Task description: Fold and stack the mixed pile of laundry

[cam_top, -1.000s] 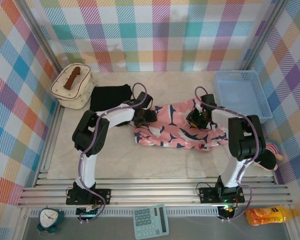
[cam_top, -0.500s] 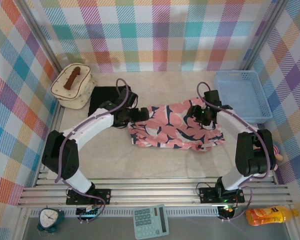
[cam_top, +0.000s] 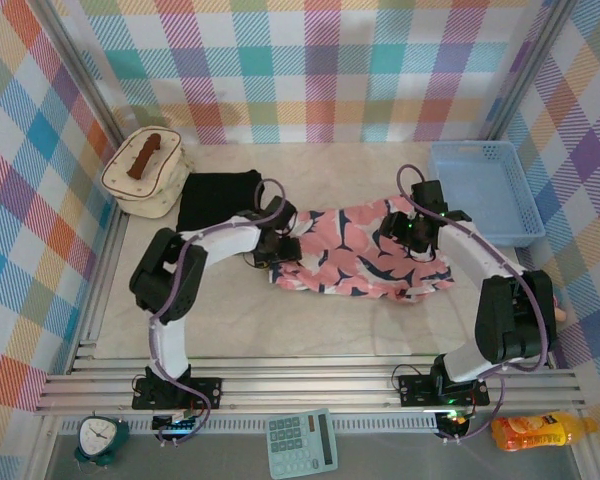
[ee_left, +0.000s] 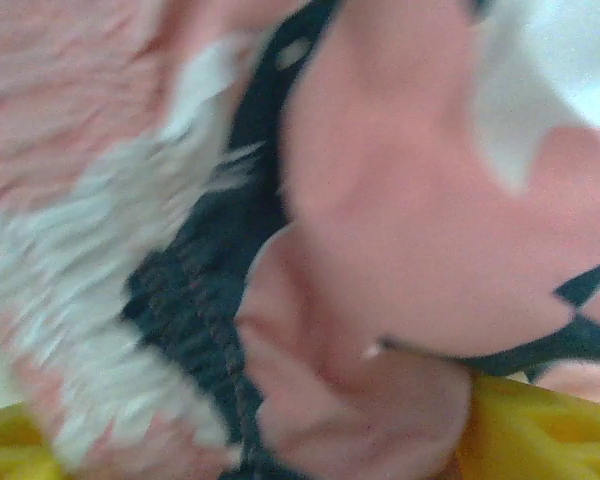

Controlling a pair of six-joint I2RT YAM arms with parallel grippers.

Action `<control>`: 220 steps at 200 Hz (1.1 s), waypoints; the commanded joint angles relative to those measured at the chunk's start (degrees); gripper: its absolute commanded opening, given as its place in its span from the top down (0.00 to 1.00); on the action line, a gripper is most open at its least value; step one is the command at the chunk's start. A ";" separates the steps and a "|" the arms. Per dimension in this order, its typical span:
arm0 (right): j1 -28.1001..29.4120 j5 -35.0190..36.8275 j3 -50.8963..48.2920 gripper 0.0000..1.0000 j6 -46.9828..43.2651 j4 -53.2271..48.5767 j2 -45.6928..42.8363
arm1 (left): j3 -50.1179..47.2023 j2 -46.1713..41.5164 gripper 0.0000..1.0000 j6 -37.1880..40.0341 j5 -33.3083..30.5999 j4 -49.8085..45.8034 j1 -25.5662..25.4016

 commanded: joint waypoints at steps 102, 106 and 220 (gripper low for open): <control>11.75 -8.35 2.25 0.63 1.66 6.40 13.98 | 17.46 9.31 1.00 9.78 -5.79 -7.88 -3.71; 12.25 -7.79 2.65 0.64 2.15 6.58 14.92 | 17.67 8.88 1.00 10.67 -6.62 -8.49 -3.61; 26.05 -15.44 18.92 1.00 18.53 17.80 34.04 | 15.13 -12.23 1.00 25.73 -28.62 -19.88 -0.02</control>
